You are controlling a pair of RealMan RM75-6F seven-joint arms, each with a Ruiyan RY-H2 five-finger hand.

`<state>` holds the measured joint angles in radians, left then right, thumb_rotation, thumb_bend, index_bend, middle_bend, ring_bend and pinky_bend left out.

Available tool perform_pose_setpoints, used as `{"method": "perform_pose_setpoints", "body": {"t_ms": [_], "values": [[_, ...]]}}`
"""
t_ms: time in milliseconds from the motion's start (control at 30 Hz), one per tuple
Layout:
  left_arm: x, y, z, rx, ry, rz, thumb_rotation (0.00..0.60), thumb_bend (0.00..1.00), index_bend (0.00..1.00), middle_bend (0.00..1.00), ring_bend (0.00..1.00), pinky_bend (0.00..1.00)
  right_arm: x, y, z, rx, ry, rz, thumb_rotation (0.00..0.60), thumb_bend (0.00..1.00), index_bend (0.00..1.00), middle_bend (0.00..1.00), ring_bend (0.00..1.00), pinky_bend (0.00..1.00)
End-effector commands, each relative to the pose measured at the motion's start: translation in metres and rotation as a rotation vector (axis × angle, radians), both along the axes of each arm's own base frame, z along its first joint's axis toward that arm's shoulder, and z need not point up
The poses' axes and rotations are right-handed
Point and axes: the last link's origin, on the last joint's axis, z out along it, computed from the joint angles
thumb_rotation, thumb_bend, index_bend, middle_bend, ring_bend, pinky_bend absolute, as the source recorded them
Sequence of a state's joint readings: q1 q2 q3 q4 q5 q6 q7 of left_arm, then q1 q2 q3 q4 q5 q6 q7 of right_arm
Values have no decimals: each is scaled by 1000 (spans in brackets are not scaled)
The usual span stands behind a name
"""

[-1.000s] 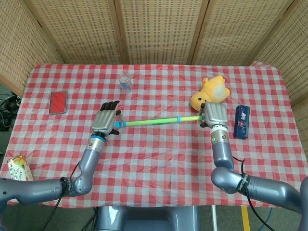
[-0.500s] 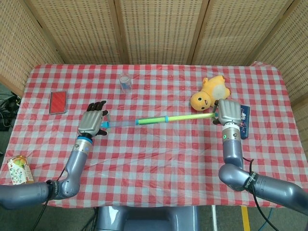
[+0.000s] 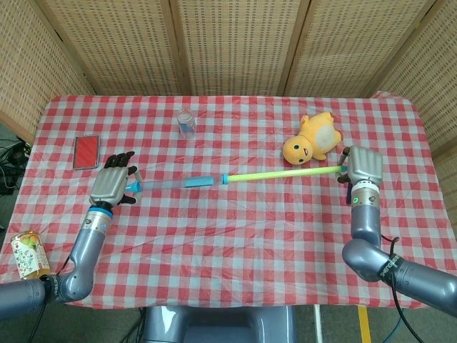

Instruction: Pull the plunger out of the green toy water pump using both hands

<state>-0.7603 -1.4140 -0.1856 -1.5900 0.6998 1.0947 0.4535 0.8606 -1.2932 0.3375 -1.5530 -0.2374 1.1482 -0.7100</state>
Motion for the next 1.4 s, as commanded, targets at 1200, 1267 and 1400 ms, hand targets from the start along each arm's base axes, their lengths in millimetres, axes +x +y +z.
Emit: {"method": "perform_pose_setpoints", "body": {"t_ms": [1200, 1267, 1400], "values": [[-52, -76, 55, 130, -2, -196, 600, 127, 98, 0, 0, 0, -40, 108, 10, 41, -84, 385, 600, 144, 0, 0, 0, 0], [-64, -90, 57, 132, 36, -189, 600, 126, 45, 0, 0, 0, -49, 125, 9, 35, -62, 440, 600, 135, 0, 0, 0, 0], [-85, -119, 63, 145, 64, -157, 600, 100, 0, 0, 0, 0, -72, 161, 10, 23, 10, 482, 600, 120, 0, 0, 0, 0]]}}
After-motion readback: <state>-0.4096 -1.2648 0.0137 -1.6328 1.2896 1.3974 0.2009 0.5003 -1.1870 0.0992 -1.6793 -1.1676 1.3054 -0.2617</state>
